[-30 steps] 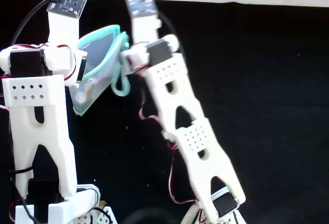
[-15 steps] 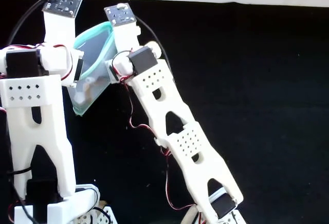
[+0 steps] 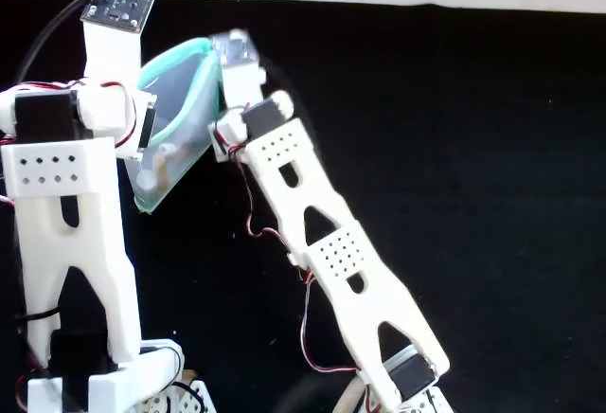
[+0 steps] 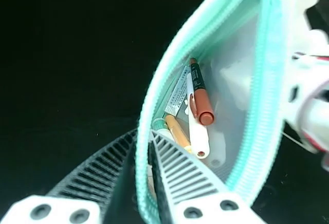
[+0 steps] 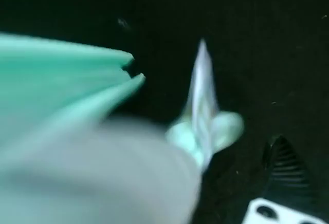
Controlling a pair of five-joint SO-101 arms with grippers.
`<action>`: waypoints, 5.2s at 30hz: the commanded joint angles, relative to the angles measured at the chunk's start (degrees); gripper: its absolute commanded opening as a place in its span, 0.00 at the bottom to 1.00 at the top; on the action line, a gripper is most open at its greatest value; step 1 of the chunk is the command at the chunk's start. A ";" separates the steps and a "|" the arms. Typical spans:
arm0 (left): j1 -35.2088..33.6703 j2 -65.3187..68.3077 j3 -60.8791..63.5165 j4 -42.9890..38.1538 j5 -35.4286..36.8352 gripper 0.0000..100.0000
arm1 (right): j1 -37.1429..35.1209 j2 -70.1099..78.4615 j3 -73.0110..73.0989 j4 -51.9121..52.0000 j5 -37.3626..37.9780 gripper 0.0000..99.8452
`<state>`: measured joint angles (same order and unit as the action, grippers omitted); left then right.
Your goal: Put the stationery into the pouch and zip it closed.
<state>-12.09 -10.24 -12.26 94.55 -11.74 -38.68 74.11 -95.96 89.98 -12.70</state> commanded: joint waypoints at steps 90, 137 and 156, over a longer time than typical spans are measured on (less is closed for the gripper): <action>20.26 -1.80 6.37 -4.75 -17.14 0.01 | 40.31 -22.11 -4.88 11.21 13.63 0.08; 9.54 6.37 13.23 -16.53 -20.48 0.01 | 31.60 -58.59 17.01 11.30 16.00 0.08; 9.54 6.37 13.58 -16.44 -20.40 0.01 | 21.14 -140.88 141.05 -27.82 23.30 0.10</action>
<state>-0.40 -7.78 0.57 79.87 -31.16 -17.32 -59.25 25.98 78.02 10.42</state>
